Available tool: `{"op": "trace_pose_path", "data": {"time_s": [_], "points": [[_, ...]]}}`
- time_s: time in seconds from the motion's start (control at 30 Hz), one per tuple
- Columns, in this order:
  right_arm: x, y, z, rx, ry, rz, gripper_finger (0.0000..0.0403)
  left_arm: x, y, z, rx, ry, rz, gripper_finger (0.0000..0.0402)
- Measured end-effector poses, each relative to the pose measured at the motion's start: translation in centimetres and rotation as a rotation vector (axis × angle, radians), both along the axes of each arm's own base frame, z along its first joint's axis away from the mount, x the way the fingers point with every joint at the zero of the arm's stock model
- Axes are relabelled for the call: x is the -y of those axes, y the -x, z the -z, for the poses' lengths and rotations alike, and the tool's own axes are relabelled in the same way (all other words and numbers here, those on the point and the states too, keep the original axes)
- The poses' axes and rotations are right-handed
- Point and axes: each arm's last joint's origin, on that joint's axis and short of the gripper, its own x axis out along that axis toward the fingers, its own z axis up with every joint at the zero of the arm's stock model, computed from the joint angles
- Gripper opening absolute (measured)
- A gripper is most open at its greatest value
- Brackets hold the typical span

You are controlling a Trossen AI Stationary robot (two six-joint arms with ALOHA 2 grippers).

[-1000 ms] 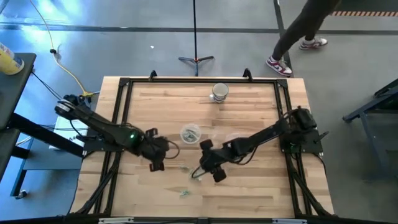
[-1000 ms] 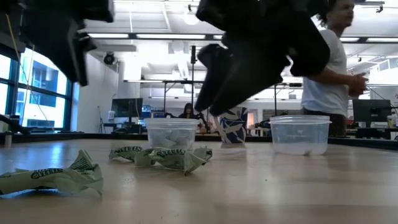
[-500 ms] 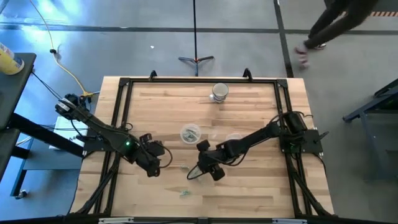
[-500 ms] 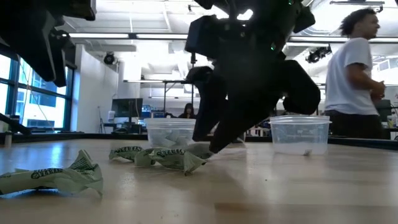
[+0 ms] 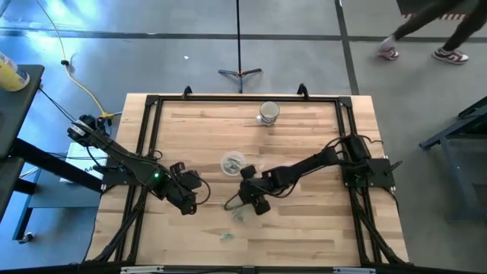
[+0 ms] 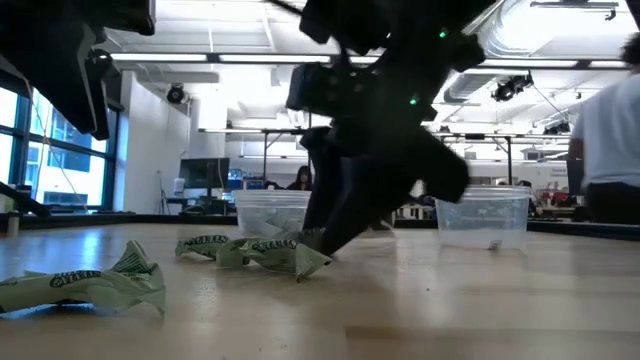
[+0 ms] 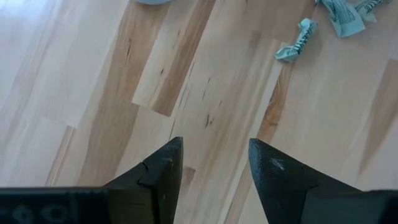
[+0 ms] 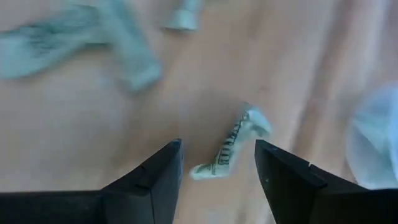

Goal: Pick and place Stevia / Truvia into bins
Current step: Put the green stevia packet into the left transparent container

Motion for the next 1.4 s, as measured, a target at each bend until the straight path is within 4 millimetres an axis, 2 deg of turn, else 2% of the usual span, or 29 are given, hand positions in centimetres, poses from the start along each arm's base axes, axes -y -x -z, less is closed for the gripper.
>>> {"op": "trace_pose_path", "data": {"time_s": [0.27,0.57,0.7,0.93,1.0,1.1,1.23,1.33,1.4], "points": [[1.6,-0.3,0.0,0.003,-0.088,0.193,0.0193,0.0,0.0,0.0,-0.002,-0.001,-0.001,0.0215],[1.4,-0.8,0.0,0.036,-0.143,0.173,0.0183,0.0,0.0,0.0,0.005,-0.013,-0.002,0.0215],[1.7,-1.0,0.7,0.025,-0.2,0.232,0.0145,0.0,0.0,0.0,0.005,-0.014,-0.002,0.0215],[1.9,-0.8,1.3,-0.009,-0.197,0.293,0.0043,-0.1,0.1,0.0,-0.01,-0.025,-0.002,0.0215],[1.9,-0.6,0.8,-0.006,-0.196,0.299,0.0015,-0.2,0.2,0.0,-0.014,-0.027,-0.002,0.0215],[2.0,0.0,-0.7,0.006,-0.181,0.336,0.0009,-0.2,0.2,0.0,-0.013,-0.027,-0.002,0.0215],[2.3,0.9,-5.2,0.12,-0.194,0.425,0.0014,-0.1,0.1,0.0,-0.011,-0.025,-0.002,0.0215],[3.4,1.1,-7.3,0.193,-0.213,0.477,0.0004,-0.1,0.1,0.0,-0.011,-0.025,-0.002,0.0215],[4.7,0.8,-7.6,0.221,-0.222,0.51,0.0007,-0.1,0.1,0.0,-0.006,-0.026,-0.003,0.0215]]}}
